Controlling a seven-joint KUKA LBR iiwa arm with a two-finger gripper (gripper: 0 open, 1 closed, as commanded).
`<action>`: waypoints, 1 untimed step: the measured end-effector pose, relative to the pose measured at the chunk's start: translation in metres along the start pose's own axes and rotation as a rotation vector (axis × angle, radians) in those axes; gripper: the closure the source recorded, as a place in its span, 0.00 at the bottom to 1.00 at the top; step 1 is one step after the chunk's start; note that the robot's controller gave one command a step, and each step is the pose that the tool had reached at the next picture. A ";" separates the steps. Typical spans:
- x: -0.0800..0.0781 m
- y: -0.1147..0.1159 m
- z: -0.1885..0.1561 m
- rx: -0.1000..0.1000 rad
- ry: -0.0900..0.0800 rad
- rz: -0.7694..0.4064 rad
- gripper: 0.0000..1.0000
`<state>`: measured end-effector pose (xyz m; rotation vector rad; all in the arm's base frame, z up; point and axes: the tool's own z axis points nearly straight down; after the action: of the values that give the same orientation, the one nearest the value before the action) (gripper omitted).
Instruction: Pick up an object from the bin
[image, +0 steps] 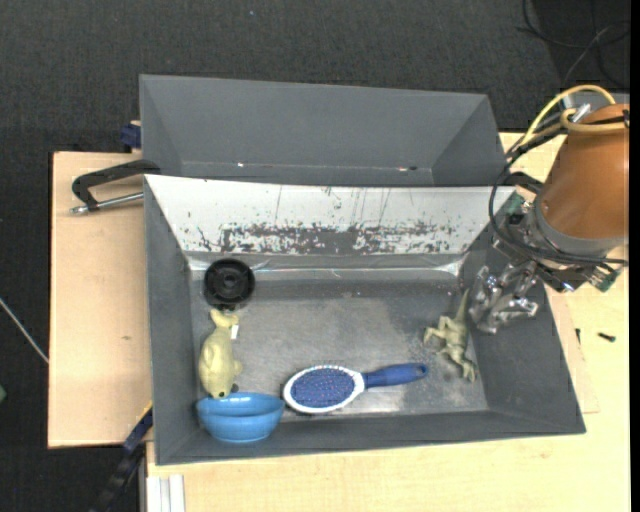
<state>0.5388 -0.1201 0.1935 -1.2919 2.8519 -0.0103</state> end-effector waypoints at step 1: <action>0.000 0.002 0.003 -0.007 0.002 -0.001 0.00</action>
Offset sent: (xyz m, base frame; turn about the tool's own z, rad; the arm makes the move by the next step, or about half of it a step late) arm 0.0000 0.0000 0.0000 0.0000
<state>0.5376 -0.1185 0.1907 -1.2949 2.8558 -0.0011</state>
